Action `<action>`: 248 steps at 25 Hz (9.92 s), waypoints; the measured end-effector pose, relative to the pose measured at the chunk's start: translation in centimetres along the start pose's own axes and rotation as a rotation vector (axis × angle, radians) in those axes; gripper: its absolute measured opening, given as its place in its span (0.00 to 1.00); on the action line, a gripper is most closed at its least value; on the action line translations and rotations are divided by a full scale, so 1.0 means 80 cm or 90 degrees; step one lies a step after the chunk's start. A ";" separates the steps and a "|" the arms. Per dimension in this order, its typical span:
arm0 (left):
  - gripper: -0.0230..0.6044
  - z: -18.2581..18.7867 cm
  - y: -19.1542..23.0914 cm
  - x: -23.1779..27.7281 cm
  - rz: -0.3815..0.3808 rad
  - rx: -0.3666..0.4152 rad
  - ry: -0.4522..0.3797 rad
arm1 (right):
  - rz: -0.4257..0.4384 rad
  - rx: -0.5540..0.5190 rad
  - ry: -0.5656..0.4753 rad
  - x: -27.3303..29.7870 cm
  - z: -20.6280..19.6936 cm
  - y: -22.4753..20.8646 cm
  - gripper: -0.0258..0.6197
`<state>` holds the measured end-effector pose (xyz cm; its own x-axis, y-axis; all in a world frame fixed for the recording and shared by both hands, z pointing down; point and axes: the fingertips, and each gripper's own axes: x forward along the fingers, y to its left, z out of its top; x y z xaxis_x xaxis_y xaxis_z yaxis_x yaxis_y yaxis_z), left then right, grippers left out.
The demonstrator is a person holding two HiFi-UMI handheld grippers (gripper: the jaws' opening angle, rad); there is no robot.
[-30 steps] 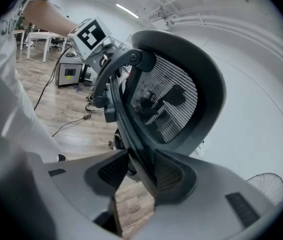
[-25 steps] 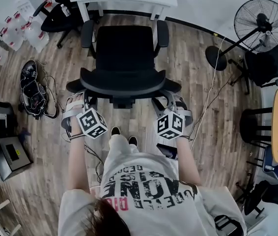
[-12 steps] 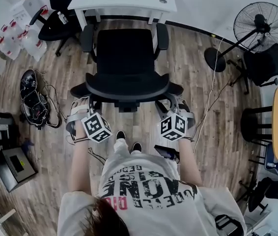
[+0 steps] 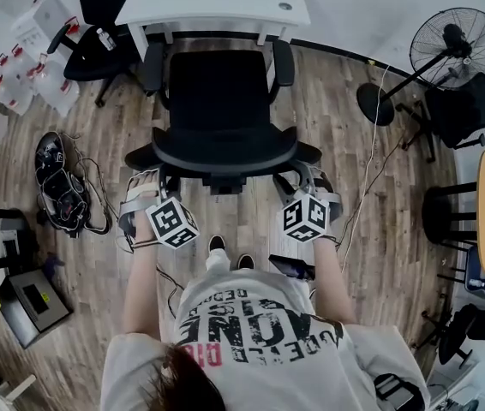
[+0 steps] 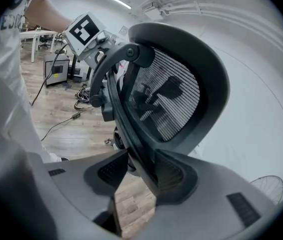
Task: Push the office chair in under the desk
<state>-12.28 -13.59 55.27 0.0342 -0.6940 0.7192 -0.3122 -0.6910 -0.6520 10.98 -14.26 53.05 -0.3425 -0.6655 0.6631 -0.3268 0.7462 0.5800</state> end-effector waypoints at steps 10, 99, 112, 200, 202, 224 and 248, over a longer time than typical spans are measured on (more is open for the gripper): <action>0.30 -0.008 0.040 0.034 -0.007 0.010 -0.009 | -0.015 0.013 0.009 0.035 0.018 -0.027 0.29; 0.32 -0.044 0.288 0.252 0.012 0.033 -0.036 | -0.029 0.062 0.019 0.274 0.115 -0.214 0.29; 0.33 -0.040 0.297 0.263 0.005 0.011 -0.030 | -0.010 0.043 0.010 0.284 0.113 -0.228 0.29; 0.05 -0.007 0.348 0.077 0.155 -0.345 -0.295 | -0.141 0.455 -0.264 0.144 0.210 -0.227 0.07; 0.05 -0.006 0.350 0.072 0.160 -0.353 -0.304 | -0.151 0.478 -0.283 0.137 0.211 -0.234 0.07; 0.05 0.071 0.404 -0.005 0.189 -0.557 -0.468 | -0.128 0.519 -0.403 0.080 0.239 -0.289 0.06; 0.05 0.127 0.346 -0.085 0.222 -0.577 -0.512 | -0.112 0.510 -0.456 -0.009 0.215 -0.265 0.06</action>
<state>-11.48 -30.05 29.85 0.2869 -0.9579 -0.0151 -0.9478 -0.2815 -0.1501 3.03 -29.88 32.13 -0.5833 -0.8120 0.0210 -0.8123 0.5832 -0.0095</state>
